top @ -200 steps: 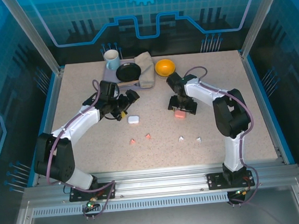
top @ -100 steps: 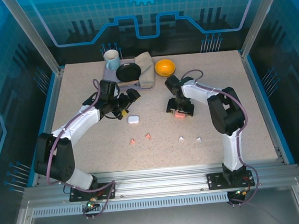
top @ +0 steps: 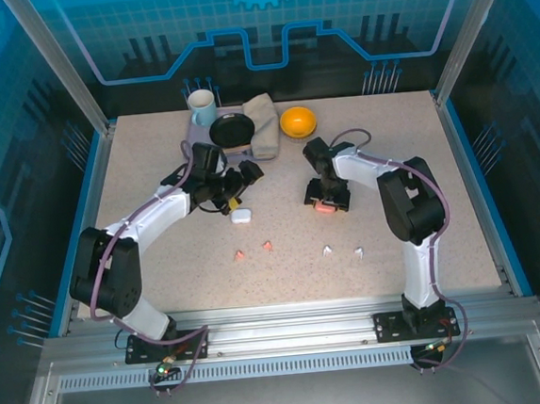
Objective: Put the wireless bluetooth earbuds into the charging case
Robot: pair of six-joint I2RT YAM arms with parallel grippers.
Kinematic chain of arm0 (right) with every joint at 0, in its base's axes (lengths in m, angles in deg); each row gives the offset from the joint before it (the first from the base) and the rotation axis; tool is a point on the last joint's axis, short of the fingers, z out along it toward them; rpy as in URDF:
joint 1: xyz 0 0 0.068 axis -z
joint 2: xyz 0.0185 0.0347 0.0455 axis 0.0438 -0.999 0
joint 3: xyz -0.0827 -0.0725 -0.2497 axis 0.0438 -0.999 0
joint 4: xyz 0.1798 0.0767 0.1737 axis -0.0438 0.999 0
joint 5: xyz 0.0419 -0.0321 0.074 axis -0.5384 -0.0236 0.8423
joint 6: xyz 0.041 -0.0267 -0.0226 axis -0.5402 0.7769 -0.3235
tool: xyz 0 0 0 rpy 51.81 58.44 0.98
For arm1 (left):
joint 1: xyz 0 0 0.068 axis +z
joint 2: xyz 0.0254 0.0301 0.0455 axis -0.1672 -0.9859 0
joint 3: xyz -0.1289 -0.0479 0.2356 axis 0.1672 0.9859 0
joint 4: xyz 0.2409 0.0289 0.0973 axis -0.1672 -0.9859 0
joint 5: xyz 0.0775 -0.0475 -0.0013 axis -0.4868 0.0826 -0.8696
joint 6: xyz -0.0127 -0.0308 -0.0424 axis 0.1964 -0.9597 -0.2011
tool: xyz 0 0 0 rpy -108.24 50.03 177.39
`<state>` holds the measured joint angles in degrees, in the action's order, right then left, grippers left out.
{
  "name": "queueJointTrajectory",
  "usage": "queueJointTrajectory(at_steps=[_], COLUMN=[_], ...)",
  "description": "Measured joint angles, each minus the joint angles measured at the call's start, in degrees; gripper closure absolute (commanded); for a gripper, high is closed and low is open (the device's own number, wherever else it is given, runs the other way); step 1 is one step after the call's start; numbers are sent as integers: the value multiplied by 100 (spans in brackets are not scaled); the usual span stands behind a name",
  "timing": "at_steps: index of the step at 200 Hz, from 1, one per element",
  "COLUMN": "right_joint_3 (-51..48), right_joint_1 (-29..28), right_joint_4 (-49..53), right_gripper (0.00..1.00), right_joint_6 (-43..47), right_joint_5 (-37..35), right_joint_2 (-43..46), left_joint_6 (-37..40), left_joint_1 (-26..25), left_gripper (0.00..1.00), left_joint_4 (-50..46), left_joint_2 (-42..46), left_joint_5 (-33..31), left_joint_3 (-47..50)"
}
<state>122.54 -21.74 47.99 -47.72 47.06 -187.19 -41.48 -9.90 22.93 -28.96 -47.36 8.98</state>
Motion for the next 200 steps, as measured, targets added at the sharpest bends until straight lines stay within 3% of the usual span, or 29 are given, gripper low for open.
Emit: queueJointTrajectory(at_steps=[81, 135, 200], right_joint_3=[11, 90, 173], right_joint_1=[42, 11, -138], right_joint_4=[26, 120, -76], right_gripper=[29, 47, 50], right_joint_6=[31, -72, -758], right_joint_5=[63, 33, 391], right_joint_2=[4, -20, 164], left_joint_6=[20, 17, 57], left_joint_1=[-118, -164, -254], left_gripper=[1, 1, 1], left_joint_4=[0, 50, 1172], left_joint_2=[-249, -354, -337], left_joint_5=[83, 103, 229], left_joint_3=[-306, -304, 426])
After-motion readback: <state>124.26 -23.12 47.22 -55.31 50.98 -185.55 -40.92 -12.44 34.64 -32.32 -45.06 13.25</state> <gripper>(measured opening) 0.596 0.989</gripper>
